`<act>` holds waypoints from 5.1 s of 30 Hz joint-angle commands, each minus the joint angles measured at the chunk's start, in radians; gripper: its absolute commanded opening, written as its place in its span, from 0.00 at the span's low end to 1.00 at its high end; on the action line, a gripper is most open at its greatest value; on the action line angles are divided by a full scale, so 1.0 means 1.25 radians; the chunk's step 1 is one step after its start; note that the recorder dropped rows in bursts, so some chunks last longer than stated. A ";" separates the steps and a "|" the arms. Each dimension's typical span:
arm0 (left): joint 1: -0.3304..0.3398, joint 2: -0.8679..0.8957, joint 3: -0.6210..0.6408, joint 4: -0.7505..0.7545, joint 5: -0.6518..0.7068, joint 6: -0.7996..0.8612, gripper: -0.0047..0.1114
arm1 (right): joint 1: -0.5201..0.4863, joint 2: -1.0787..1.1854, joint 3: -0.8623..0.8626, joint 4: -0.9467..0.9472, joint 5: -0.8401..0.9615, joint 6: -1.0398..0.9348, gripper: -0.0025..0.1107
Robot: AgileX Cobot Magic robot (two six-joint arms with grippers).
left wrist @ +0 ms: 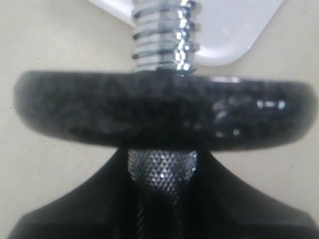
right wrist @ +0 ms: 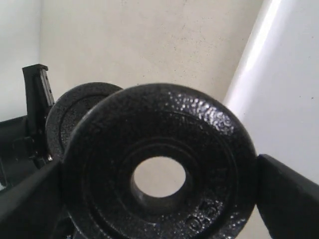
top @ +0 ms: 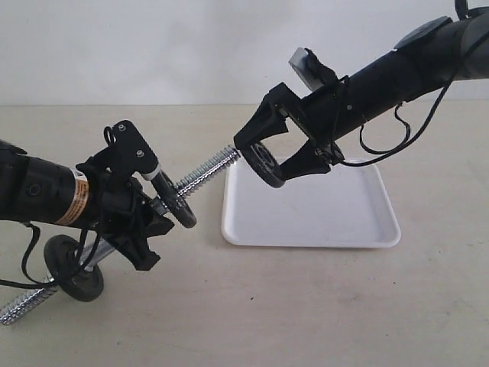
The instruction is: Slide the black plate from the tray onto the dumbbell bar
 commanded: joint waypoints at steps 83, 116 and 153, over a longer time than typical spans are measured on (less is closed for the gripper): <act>0.000 -0.005 -0.091 -0.153 -0.200 0.104 0.08 | 0.070 -0.061 -0.004 0.044 0.022 -0.002 0.02; 0.000 -0.005 -0.091 -0.141 -0.218 0.140 0.08 | -0.027 -0.144 -0.004 0.044 0.022 0.004 0.02; 0.000 -0.005 -0.091 -0.141 -0.218 0.164 0.08 | -0.042 -0.149 -0.004 0.040 0.022 -0.236 0.02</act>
